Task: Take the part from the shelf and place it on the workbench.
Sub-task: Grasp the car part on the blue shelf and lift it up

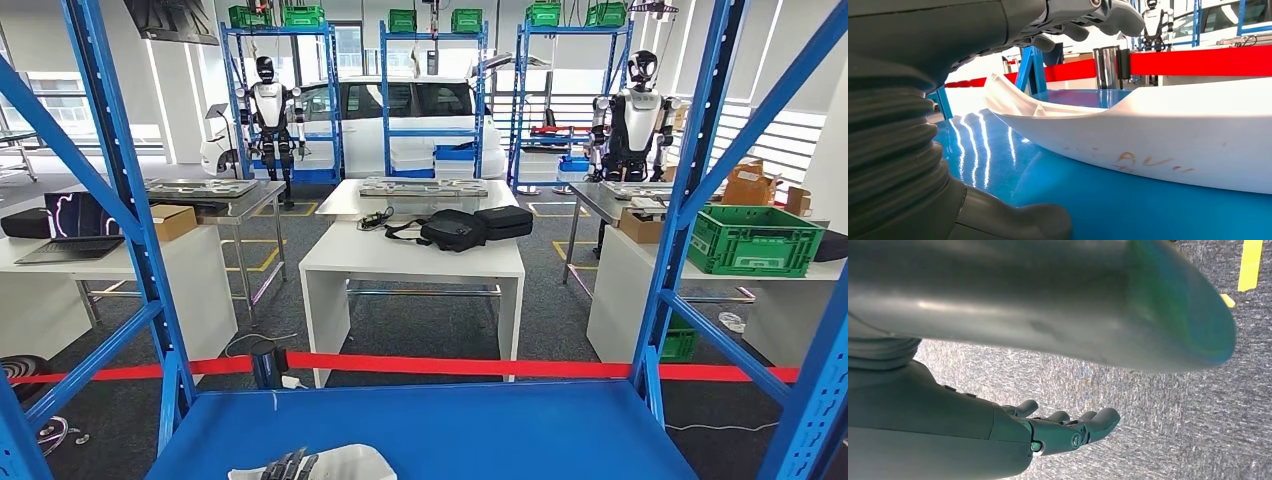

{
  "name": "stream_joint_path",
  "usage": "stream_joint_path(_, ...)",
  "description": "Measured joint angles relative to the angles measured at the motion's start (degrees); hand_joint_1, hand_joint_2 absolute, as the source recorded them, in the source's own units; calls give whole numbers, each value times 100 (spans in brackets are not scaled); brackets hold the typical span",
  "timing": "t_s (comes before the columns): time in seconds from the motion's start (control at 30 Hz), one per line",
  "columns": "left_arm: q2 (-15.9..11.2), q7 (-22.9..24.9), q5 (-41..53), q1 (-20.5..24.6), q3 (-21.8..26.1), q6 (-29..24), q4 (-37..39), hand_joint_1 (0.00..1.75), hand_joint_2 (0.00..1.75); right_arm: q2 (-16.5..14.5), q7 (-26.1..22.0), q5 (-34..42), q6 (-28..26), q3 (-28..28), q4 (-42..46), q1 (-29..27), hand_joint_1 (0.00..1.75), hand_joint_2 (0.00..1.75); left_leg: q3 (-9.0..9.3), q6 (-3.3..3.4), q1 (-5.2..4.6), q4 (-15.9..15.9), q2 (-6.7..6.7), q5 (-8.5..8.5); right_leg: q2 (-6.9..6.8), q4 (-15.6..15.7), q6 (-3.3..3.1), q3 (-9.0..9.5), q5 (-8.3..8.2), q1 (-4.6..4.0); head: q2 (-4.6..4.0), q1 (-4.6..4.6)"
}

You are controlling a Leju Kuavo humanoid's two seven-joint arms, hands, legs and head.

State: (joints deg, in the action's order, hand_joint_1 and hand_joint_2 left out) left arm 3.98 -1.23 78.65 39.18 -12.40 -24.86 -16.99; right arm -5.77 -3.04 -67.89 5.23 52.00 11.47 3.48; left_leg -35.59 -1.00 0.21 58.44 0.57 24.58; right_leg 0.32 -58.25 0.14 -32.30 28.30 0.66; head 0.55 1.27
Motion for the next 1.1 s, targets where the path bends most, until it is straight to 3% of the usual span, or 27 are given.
stream_joint_path(0.27,-28,241,15,58,1,15,28,0,175,-2,84,-15,5,1,0,-2,0,0,1,0,0,0,0,0,0,-1,0,0,0,0,0,0)
stream_joint_path(0.3,-34,231,16,65,1,16,33,31,175,-3,91,-15,3,2,0,-3,0,0,1,0,0,0,0,0,0,-1,0,-1,0,0,0,0)
stream_joint_path(0.4,-40,183,32,74,1,20,43,153,175,-8,91,-15,-4,11,0,-4,0,0,1,0,0,0,0,0,0,-2,-1,-1,0,0,0,0)
stream_joint_path(0.43,-40,165,39,75,1,25,49,165,175,-11,87,-15,-5,19,0,-4,0,0,1,0,0,0,0,0,0,-2,-1,-1,0,0,0,0)
stream_joint_path(0.53,-39,111,49,74,1,37,64,175,175,-20,75,-17,-7,40,0,-4,0,0,0,0,0,0,0,0,0,-2,-1,-1,0,0,0,0)
stream_joint_path(1.1,-48,-405,-127,63,103,-72,93,175,175,-27,28,-111,9,44,0,-4,0,0,0,0,0,-2,-1,0,0,-2,-2,-2,1,0,0,0)
